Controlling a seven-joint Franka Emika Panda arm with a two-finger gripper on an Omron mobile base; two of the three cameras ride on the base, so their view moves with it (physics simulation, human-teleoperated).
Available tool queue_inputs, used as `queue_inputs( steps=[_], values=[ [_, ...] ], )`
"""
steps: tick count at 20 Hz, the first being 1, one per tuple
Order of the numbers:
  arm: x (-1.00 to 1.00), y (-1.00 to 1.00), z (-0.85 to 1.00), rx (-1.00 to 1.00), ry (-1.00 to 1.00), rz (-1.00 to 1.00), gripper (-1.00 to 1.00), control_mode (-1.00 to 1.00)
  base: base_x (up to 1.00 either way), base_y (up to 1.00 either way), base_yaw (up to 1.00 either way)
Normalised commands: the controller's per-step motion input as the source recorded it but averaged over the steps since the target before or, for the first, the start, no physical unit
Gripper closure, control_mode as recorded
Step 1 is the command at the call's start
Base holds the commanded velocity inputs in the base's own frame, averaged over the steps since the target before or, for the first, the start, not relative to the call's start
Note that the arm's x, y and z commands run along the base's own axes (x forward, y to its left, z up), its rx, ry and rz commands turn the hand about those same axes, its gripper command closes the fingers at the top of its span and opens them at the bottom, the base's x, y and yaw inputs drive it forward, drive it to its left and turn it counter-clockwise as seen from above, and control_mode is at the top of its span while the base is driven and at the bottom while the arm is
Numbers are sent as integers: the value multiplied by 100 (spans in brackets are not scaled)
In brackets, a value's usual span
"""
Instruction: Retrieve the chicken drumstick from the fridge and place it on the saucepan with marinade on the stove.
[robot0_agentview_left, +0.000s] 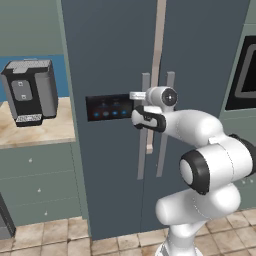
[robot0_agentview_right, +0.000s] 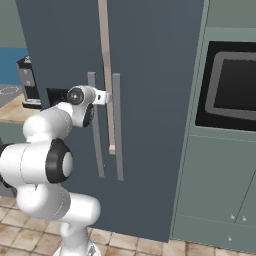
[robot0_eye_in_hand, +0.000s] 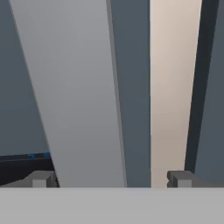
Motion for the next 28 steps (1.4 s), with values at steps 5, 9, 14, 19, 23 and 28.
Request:
queue_inputs(
  steps=[5,9,14,19,23,28],
  values=[
    [53,0,-9,0,0,0,100,-100,0,0,0],
    [26,0,0,0,0,0,100,-100,0,0,0],
    [2,0,5,0,15,3,100,-100,0,0,0],
    [-7,0,14,-1,32,4,100,-100,0,0,0],
    [-29,0,-5,-3,8,1,100,-100,0,0,0],
    [-65,0,-37,0,-21,1,100,-100,0,0,0]
  ],
)
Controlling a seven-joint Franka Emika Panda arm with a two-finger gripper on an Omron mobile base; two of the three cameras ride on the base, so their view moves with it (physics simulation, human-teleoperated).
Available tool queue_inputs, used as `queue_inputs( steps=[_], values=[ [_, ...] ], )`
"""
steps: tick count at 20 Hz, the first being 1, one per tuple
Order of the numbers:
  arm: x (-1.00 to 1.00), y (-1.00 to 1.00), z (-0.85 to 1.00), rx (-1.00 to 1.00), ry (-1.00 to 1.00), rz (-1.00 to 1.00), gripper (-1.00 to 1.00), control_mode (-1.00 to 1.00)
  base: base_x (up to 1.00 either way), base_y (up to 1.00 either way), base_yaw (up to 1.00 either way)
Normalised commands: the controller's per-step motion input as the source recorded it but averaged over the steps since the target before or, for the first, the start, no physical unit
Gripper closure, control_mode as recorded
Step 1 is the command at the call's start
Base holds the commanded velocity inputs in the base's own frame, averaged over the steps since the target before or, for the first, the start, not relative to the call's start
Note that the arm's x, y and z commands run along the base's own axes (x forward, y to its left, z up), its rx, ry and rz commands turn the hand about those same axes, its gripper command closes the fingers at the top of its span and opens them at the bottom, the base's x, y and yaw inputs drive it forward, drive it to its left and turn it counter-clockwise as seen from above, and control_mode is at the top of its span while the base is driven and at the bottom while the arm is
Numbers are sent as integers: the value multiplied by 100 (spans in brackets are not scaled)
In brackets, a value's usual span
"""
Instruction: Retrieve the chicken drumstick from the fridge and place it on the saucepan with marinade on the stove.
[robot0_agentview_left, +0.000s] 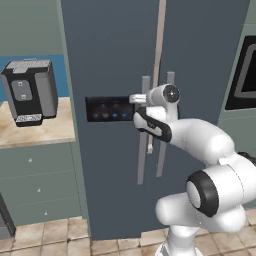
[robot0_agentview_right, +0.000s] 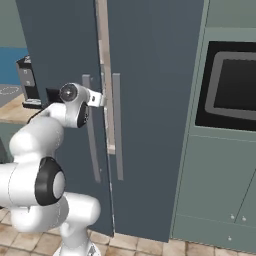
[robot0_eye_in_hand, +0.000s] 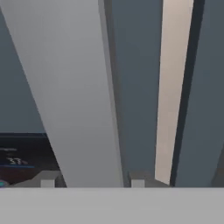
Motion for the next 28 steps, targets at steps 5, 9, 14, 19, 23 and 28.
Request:
queue_inputs(
  steps=[5,9,14,19,23,28],
  values=[
    [-65,12,-25,0,-17,0,100,-100,0,0,0],
    [-41,27,0,0,3,0,100,-100,0,0,0],
    [-31,36,0,0,14,0,100,-100,0,0,0],
    [-32,46,0,0,22,0,100,-100,0,0,0],
    [-43,56,-4,0,12,0,100,-100,0,0,0],
    [-36,67,-16,0,5,0,100,-100,0,0,0]
  ],
)
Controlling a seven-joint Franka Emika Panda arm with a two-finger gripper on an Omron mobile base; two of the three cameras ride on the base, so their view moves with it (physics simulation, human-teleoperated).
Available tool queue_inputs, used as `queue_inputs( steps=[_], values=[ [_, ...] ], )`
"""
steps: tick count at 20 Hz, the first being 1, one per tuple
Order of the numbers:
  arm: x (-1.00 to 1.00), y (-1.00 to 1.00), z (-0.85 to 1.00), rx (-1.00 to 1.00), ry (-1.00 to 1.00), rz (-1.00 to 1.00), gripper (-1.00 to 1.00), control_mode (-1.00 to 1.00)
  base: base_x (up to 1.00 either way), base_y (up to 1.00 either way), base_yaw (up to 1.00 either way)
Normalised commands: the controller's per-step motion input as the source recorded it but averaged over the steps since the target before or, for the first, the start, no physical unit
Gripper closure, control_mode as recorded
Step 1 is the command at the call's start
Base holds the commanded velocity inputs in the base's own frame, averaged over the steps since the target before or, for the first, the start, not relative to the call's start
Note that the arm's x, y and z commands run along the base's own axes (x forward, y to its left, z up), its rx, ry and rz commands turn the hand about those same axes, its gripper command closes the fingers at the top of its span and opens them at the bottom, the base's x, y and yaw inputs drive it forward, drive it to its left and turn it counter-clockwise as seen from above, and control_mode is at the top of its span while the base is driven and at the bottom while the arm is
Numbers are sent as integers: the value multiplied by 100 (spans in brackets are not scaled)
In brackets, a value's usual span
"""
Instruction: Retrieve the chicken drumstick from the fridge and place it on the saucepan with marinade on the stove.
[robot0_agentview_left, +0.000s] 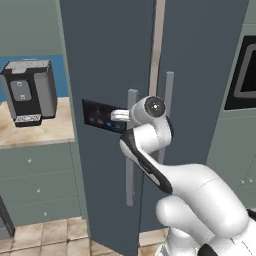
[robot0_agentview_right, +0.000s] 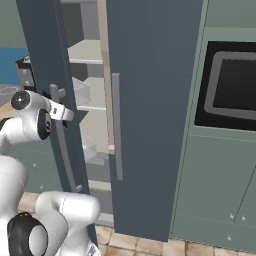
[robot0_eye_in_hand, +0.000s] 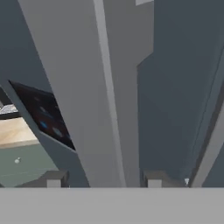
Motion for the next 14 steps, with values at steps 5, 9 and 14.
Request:
queue_inputs(
  steps=[5,9,14],
  values=[
    [-37,70,-17,0,5,0,100,-100,0,0,0],
    [-34,71,-17,0,5,0,100,-100,0,0,0],
    [-31,69,-16,0,5,0,100,-100,0,0,0]
  ],
)
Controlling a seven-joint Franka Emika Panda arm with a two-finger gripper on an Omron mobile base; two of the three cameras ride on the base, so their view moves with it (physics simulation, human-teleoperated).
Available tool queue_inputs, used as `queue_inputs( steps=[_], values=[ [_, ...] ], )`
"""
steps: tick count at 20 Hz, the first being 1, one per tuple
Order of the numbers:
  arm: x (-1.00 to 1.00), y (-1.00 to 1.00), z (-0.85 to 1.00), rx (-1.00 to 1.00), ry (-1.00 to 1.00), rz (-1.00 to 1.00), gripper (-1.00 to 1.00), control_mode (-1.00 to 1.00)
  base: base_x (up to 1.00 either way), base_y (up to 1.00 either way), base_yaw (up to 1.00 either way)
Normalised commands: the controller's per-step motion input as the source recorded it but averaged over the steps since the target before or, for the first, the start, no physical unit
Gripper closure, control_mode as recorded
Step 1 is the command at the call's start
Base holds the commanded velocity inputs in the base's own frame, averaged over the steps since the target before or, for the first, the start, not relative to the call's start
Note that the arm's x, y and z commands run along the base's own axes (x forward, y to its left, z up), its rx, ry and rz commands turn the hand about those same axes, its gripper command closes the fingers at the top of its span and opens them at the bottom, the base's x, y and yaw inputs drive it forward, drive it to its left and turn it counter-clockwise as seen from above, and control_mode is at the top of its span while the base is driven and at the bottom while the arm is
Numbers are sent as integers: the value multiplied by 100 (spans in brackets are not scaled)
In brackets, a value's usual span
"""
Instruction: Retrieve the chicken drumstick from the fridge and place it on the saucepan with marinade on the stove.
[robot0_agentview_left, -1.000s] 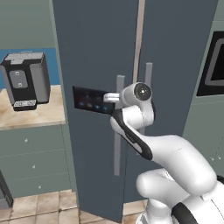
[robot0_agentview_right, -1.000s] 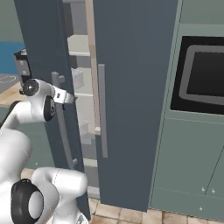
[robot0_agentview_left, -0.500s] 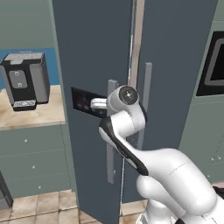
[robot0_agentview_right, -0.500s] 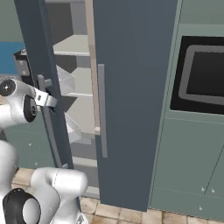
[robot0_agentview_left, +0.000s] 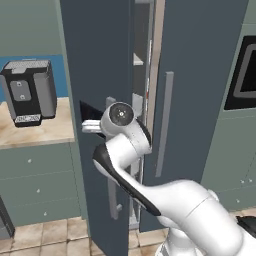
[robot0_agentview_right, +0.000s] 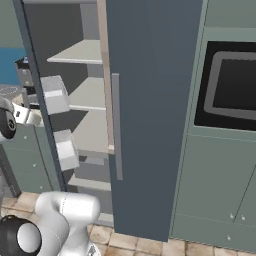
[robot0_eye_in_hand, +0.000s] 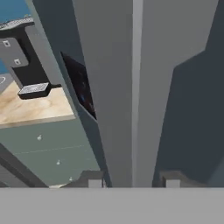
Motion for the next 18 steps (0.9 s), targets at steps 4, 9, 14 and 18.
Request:
queue_inputs(
  steps=[4,9,14,18],
  values=[
    [-38,59,-15,0,5,0,100,-100,0,0,0],
    [-47,46,-10,-1,2,0,-100,-100,0,0,0],
    [-89,3,0,0,0,3,-100,-100,0,0,0],
    [-99,-54,3,0,-8,2,-100,-100,0,0,0]
  ],
)
